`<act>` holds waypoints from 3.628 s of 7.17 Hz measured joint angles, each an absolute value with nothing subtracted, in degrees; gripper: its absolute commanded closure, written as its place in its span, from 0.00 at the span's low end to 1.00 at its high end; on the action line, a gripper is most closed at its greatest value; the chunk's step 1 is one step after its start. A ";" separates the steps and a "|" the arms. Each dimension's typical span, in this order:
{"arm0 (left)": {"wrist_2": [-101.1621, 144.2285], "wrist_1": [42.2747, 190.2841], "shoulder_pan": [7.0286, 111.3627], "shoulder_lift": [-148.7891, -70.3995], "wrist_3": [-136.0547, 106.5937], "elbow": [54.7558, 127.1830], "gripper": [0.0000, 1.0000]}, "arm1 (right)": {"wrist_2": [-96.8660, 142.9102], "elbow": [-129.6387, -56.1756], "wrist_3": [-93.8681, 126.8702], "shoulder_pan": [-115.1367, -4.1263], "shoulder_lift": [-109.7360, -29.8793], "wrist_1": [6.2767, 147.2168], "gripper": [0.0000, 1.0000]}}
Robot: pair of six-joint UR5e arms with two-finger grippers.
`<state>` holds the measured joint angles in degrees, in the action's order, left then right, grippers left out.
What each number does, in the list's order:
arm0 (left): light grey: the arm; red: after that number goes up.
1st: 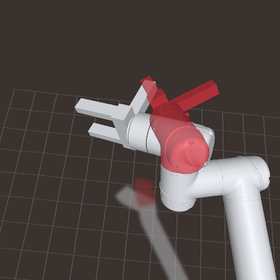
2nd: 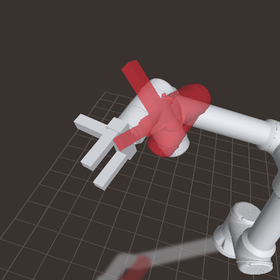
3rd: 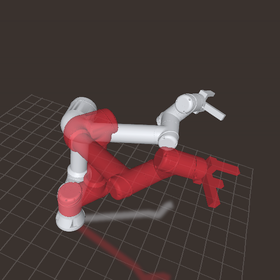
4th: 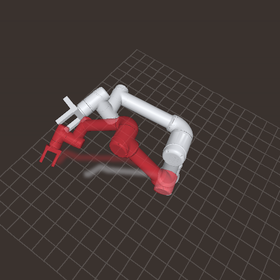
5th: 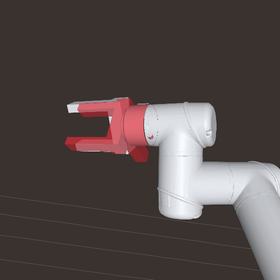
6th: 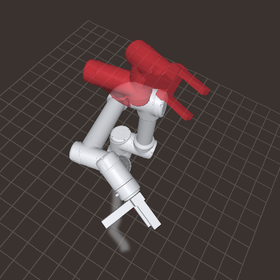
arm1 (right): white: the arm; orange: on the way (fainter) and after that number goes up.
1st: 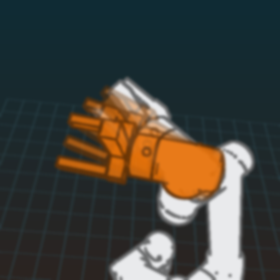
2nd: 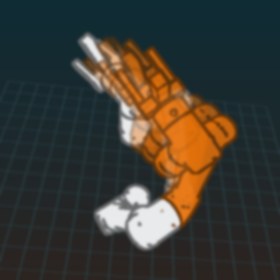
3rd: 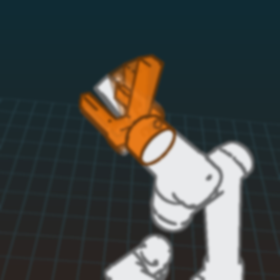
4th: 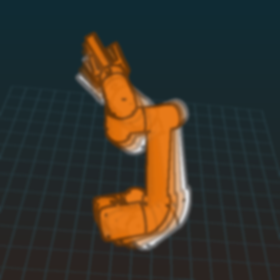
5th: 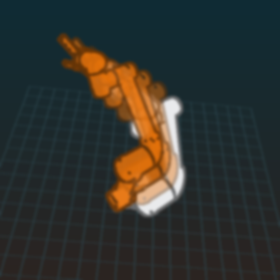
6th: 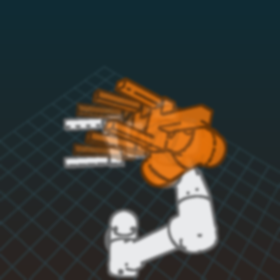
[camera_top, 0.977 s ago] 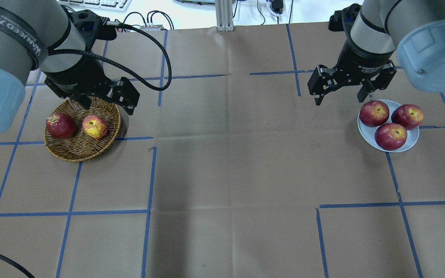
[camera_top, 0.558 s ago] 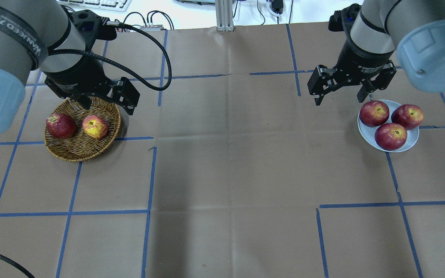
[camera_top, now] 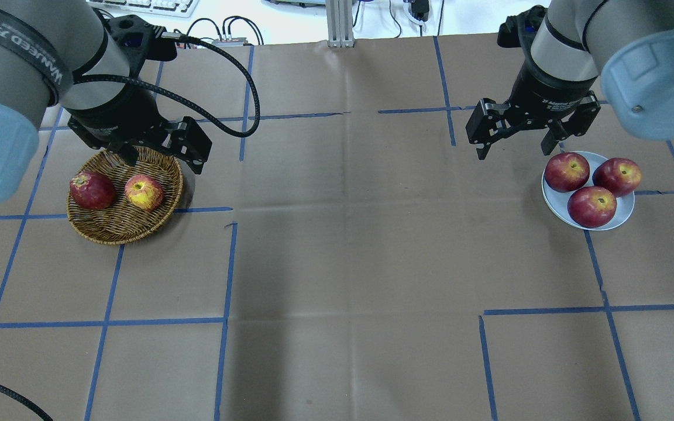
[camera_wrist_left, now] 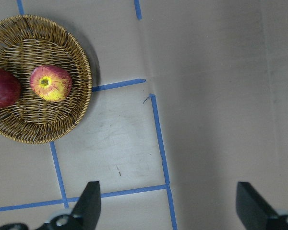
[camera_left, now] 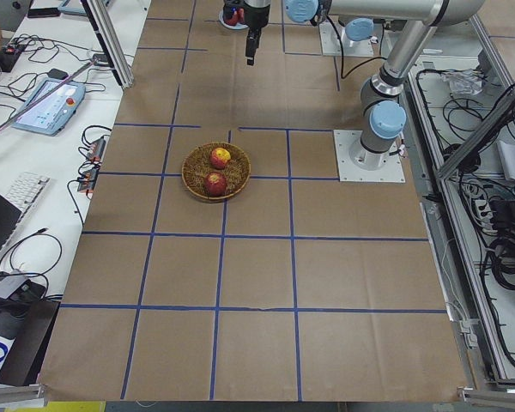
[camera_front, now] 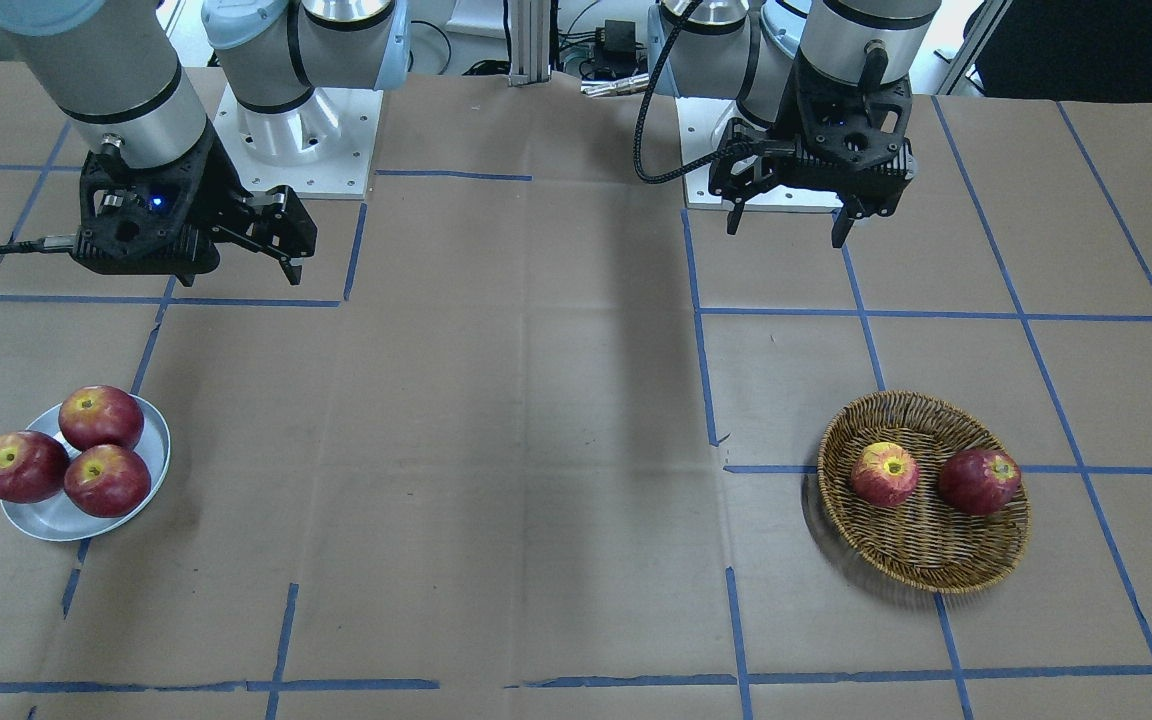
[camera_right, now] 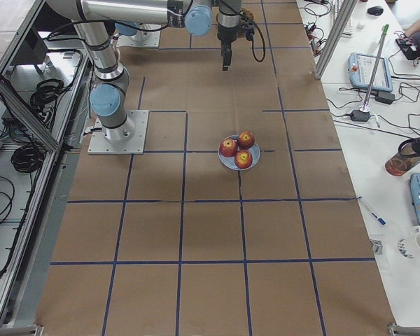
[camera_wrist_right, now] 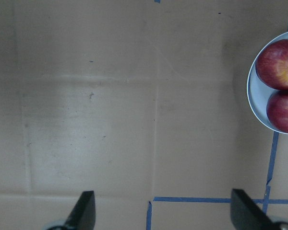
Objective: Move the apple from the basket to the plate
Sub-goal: 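Lower the left gripper into the basket onto the red-yellow apple and close, then carry the red-yellow apple with the left gripper toward the table center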
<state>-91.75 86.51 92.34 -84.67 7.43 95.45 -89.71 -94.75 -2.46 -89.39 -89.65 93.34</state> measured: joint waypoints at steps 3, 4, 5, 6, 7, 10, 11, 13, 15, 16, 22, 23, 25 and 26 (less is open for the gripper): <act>-91.89 83.86 90.52 -84.68 12.59 98.80 0.02 | -89.71 -94.75 -2.48 -89.41 -89.68 93.36 0.00; -91.94 79.20 88.08 -85.05 17.02 102.61 0.02 | -89.63 -94.75 -2.47 -89.42 -89.67 93.38 0.00; -91.97 73.90 85.04 -85.40 21.82 107.27 0.02 | -89.59 -94.75 -2.46 -89.43 -89.66 93.36 0.00; -91.97 68.64 81.66 -86.27 26.63 111.01 0.02 | -89.57 -94.75 -2.46 -89.41 -89.65 93.37 0.00; -92.05 65.12 78.72 -88.19 30.50 112.56 0.02 | -89.56 -94.74 -2.46 -89.39 -89.65 93.40 0.00; -91.85 59.70 73.73 -98.77 37.00 108.57 0.02 | -89.56 -94.78 -2.46 -89.38 -89.65 93.43 0.00; -91.74 58.30 73.29 -102.67 37.61 106.64 0.02 | -89.56 -94.81 -2.46 -89.38 -89.65 93.43 0.00; -91.62 53.85 72.86 -108.10 38.74 105.31 0.02 | -89.56 -94.83 -2.46 -89.38 -89.65 93.43 0.00; -90.80 51.18 72.34 -110.87 39.32 105.27 0.02 | -89.56 -94.83 -2.44 -89.40 -89.65 93.41 0.00; -90.20 50.53 72.09 -111.94 39.38 105.64 0.02 | -89.54 -94.83 -2.40 -89.44 -89.62 93.41 0.00; -89.89 50.47 72.29 -114.09 39.55 106.35 0.51 | -89.56 -94.83 -2.46 -89.47 -89.65 93.46 0.00; -90.04 51.15 72.85 -112.80 38.43 105.88 0.50 | -89.56 -94.83 -2.46 -89.47 -89.65 93.45 0.00; -90.20 53.53 77.48 -108.70 31.16 104.75 0.46 | -89.56 -94.83 -2.46 -89.47 -89.65 93.43 0.00; -90.33 54.32 82.20 -107.59 25.04 103.54 0.49 | -89.56 -94.84 -2.44 -89.47 -89.65 93.43 0.00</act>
